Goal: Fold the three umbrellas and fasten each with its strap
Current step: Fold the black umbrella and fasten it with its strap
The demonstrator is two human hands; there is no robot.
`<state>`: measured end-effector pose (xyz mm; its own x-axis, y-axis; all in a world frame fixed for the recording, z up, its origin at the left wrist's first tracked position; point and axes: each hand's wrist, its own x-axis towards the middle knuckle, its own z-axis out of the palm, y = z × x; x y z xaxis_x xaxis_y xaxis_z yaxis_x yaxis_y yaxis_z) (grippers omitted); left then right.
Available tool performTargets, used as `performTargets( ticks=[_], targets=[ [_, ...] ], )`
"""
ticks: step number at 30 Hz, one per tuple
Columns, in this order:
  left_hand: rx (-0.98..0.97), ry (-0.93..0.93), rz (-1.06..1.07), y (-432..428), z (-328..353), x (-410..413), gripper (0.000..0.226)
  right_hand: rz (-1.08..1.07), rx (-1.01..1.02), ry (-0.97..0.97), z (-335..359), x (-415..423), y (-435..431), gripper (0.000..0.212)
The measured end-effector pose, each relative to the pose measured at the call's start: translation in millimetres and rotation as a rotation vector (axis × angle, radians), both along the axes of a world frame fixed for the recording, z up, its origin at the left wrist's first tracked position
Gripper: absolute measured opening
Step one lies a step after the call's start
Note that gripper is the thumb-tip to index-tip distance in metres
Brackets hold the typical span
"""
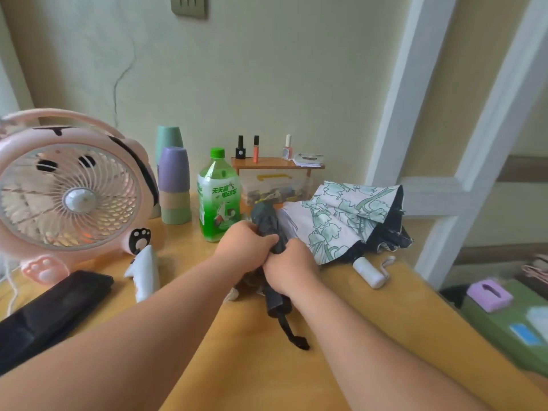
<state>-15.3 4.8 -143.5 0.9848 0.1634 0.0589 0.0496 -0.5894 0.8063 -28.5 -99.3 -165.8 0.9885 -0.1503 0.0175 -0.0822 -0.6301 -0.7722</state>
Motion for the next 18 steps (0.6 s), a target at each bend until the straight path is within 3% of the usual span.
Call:
performTargets(
  ticks=[3, 5, 8, 11, 13, 18],
  targets=[
    [0.374, -0.048, -0.008, 11.7, -10.4, 11.0, 0.024, -0.005, -0.081, 0.045, -12.0, 7.8, 4.8, 0.049],
    [0.496, -0.104, -0.07, 19.7, -21.4, 5.3, 0.029, -0.021, -0.117, 0.064, -17.1, 9.4, 8.6, 0.05],
    [0.379, -0.118, -0.329, 30.1, -34.9, -18.2, 0.042, -0.053, -0.159, 0.076, -16.2, 10.2, 12.8, 0.043],
    [0.136, -0.06, -0.414, 41.5, -41.3, -42.6, 0.058, -0.05, -0.188, 0.055, -10.0, 12.1, 14.6, 0.044],
    [0.087, -0.014, -0.457, 46.6, -40.2, -52.6, 0.064, -0.005, -0.182, 0.015, -7.6, 13.3, 15.2, 0.046],
    [0.474, -0.003, -0.484, 48.7, -47.6, -56.1, 0.092, 0.326, -0.299, 0.069, 3.6, -2.0, -5.4, 0.06]
  ],
)
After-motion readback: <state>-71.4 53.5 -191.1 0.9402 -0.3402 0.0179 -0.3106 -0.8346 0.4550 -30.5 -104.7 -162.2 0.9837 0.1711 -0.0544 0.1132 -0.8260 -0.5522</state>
